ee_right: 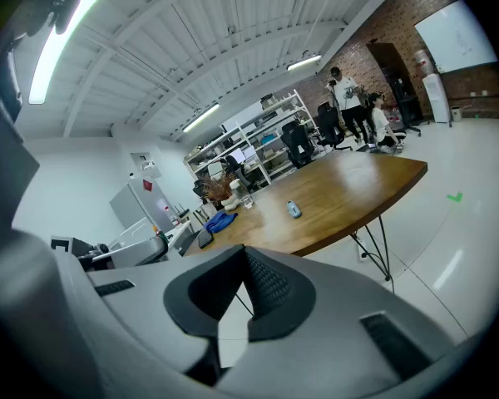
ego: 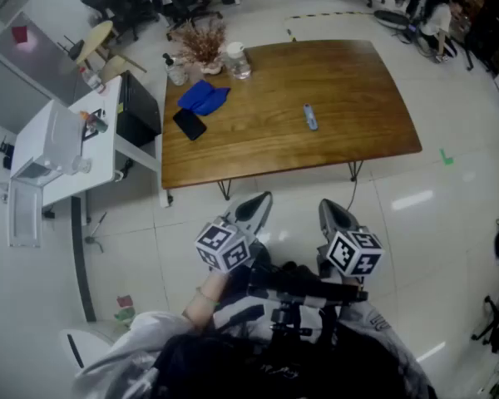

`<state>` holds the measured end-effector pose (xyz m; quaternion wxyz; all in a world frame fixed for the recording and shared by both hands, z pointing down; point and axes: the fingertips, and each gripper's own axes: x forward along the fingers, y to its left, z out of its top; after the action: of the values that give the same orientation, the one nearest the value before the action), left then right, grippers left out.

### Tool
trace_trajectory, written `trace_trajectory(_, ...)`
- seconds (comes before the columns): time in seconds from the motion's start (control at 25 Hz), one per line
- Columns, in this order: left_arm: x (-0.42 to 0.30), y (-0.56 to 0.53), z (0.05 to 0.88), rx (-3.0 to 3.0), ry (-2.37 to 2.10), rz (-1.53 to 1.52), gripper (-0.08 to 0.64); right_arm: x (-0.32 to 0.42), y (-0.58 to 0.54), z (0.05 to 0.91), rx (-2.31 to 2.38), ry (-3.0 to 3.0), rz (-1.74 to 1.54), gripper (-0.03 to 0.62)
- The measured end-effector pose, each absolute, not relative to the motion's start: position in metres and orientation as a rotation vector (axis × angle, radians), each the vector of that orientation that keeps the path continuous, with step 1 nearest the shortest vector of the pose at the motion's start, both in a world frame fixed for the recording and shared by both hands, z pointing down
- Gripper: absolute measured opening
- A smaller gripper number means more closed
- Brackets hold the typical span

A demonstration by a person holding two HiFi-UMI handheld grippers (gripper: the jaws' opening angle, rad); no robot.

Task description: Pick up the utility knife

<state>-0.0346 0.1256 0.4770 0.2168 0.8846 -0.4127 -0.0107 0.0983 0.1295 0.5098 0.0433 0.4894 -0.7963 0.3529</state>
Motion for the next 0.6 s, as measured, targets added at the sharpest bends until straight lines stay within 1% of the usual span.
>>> trace_trajectory(0.28,-0.042,0.081,0.489,2.416,-1.146,-0.03,0.009,0.091,0.085,0.522,1.471,-2.424,1.096,0.011)
trace_trajectory(0.6,-0.056,-0.018,0.484,2.441,-1.024,-0.028,0.009,0.083,0.004,0.521,1.591,-2.34,1.125,0.012)
